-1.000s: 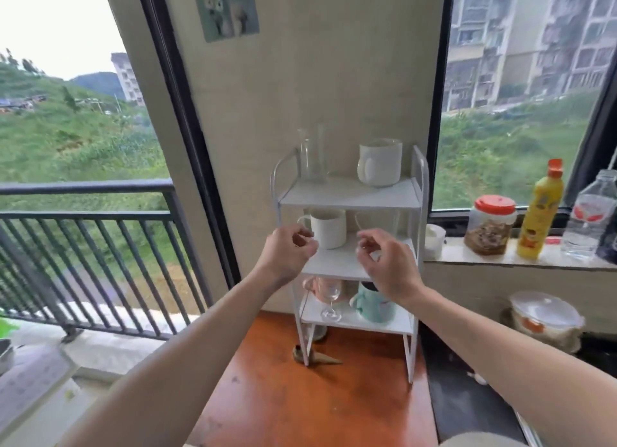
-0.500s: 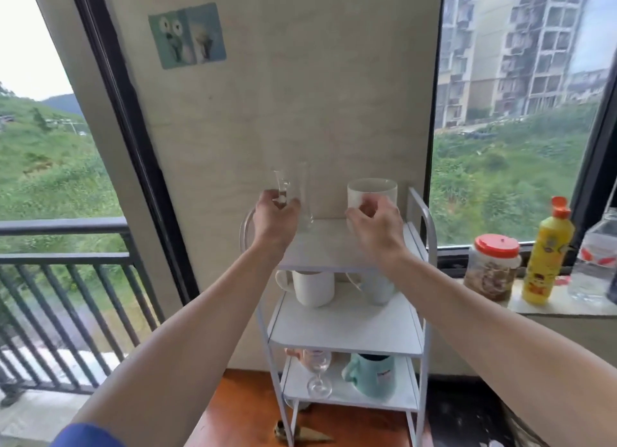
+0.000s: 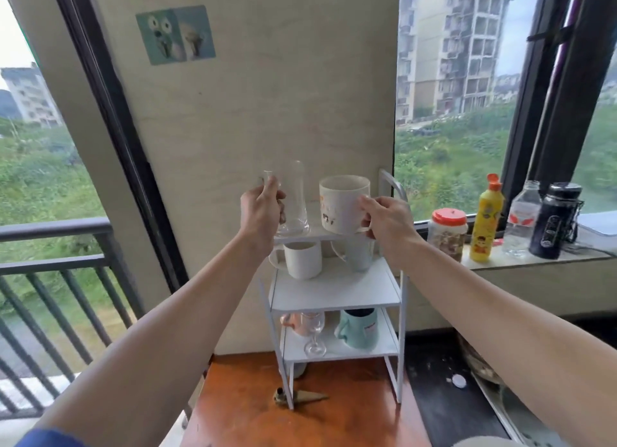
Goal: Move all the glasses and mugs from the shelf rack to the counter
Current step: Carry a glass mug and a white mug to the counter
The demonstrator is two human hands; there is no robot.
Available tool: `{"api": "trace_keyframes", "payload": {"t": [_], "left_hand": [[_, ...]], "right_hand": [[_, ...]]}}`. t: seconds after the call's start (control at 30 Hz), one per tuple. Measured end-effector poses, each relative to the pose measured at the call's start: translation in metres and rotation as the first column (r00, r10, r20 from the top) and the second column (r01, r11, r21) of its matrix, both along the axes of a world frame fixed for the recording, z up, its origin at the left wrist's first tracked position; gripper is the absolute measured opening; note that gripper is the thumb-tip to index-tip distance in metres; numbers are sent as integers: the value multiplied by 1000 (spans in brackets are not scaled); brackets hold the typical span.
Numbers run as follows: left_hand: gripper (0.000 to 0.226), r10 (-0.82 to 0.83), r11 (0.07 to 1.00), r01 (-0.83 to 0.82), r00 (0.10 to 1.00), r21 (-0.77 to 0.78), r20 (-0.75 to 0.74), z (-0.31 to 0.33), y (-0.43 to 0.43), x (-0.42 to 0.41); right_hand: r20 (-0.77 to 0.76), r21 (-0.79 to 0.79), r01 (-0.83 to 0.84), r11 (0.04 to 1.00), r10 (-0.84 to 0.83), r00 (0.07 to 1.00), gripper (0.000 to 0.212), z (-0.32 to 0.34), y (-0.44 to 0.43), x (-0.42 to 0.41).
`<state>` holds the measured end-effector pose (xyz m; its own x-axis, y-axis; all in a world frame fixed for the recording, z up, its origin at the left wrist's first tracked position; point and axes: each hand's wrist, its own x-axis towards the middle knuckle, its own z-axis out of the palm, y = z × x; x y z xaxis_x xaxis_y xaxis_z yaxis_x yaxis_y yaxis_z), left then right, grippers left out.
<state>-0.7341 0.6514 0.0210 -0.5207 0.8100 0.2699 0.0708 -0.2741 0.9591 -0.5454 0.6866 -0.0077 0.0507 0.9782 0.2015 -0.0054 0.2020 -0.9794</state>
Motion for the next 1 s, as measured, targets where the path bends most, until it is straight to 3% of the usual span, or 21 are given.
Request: {"api": "trace_keyframes", "payload": {"t": [0.1,0.23,0.43,0.53,0.67,0.77,0.9,1.0], "left_hand": [[34,-29,999,27,998,30,56,-1,-34,5],[39,-54,998,54,999,25,6,-11,-77,19],[41,-316,945,319,947,-72,55,-67,-121,80],[43,-452,874,462,887,-151,98,-99,-142,131],[28,-545,787,566,824,-245,152,-135,-178,216],[21,-646,668,688,726,-285,237,-158,-207,291],[44,-736,521,805,592,-283,329,-188,-247,405],[39,-790,365,873,474,-322,389,-211,-284,490]], "right_hand": [[-39,5,32,999,-32,999,30,-8,-38,16],[-71,-17,79,997,-80,994,30,-26,-89,49],[-59,-154,191,970,-202,978,37,-67,-163,122],[-39,-204,270,941,-284,958,30,-91,-204,171],[-9,-274,377,885,-395,919,30,-122,-266,254],[-15,-320,435,842,-463,886,29,-142,-320,323],[-38,-381,509,772,-563,825,33,-163,-400,422],[-40,-420,562,713,-633,773,33,-177,-464,494]]}}
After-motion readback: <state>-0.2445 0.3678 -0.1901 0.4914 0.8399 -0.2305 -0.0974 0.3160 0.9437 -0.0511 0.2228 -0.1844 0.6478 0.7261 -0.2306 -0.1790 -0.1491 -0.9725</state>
